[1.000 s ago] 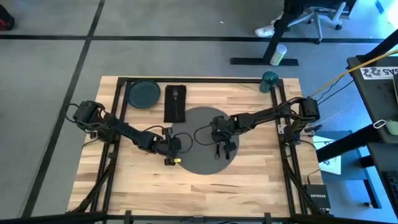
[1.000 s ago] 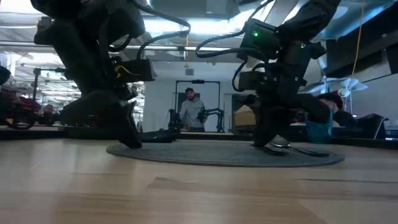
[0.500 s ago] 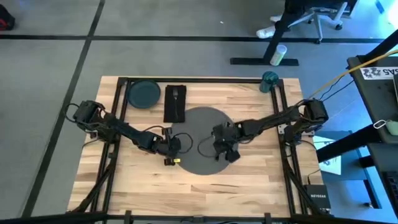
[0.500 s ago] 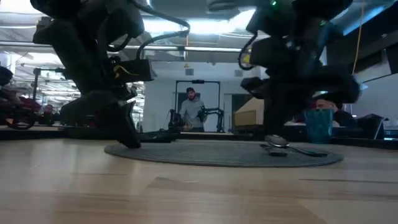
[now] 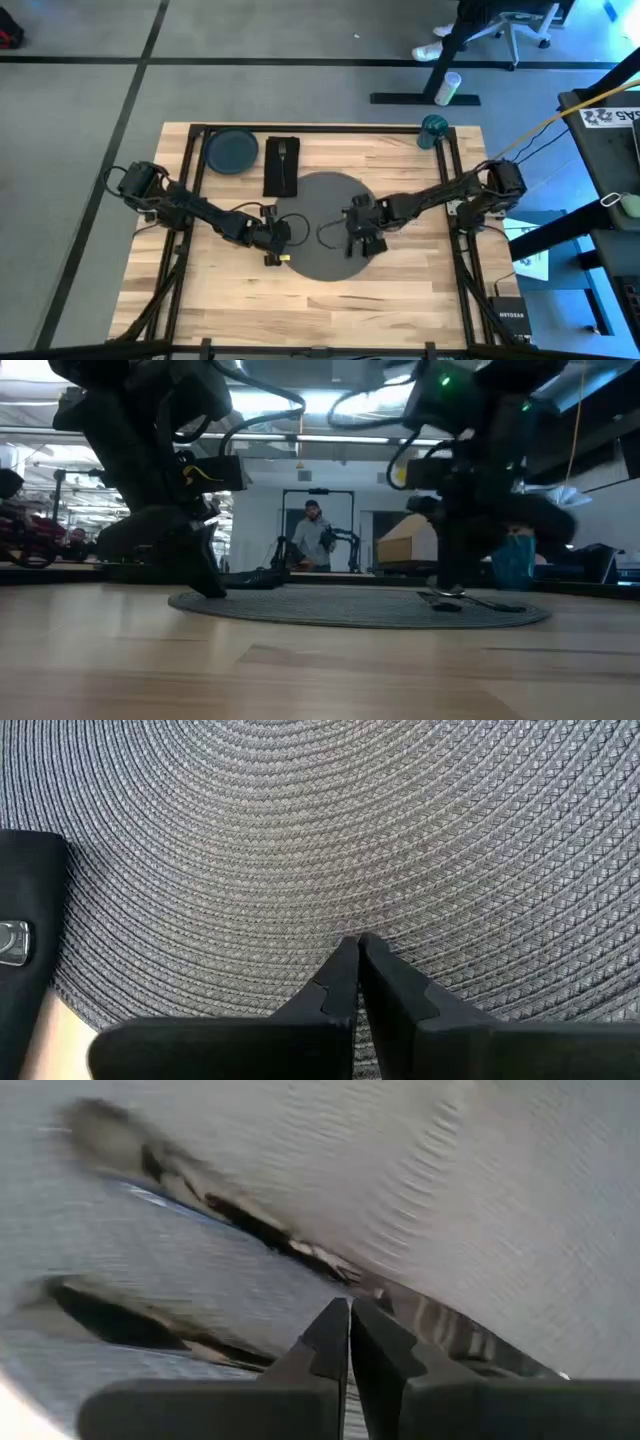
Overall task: Set table place
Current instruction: Put the black table knife on the gray tablemat to the left of the black spoon
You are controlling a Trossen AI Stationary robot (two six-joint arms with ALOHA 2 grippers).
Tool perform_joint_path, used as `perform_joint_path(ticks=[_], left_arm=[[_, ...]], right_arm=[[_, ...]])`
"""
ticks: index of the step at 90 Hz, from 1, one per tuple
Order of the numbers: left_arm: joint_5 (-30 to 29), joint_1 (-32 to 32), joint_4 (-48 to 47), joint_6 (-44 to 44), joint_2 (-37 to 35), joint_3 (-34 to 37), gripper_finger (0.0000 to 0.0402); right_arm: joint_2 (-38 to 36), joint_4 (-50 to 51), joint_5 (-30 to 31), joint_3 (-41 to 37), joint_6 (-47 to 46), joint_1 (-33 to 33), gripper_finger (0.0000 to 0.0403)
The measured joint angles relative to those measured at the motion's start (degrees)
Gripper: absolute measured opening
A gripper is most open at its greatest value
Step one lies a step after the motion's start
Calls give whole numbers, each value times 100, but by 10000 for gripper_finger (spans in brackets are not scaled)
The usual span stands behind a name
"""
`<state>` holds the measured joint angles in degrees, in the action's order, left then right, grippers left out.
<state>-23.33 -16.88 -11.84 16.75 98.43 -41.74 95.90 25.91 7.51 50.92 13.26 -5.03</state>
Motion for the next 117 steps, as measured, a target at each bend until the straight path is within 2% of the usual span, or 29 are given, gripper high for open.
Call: perform_joint_path(ticks=[28, 117], left_arm=[[-2, 2, 0, -11, 0, 0, 0], [-2, 4, 0, -11, 0, 0, 0]], right_arm=[[0, 142, -157, 0, 100, 412, 0], [264, -46, -350, 11, 474, 710, 0]])
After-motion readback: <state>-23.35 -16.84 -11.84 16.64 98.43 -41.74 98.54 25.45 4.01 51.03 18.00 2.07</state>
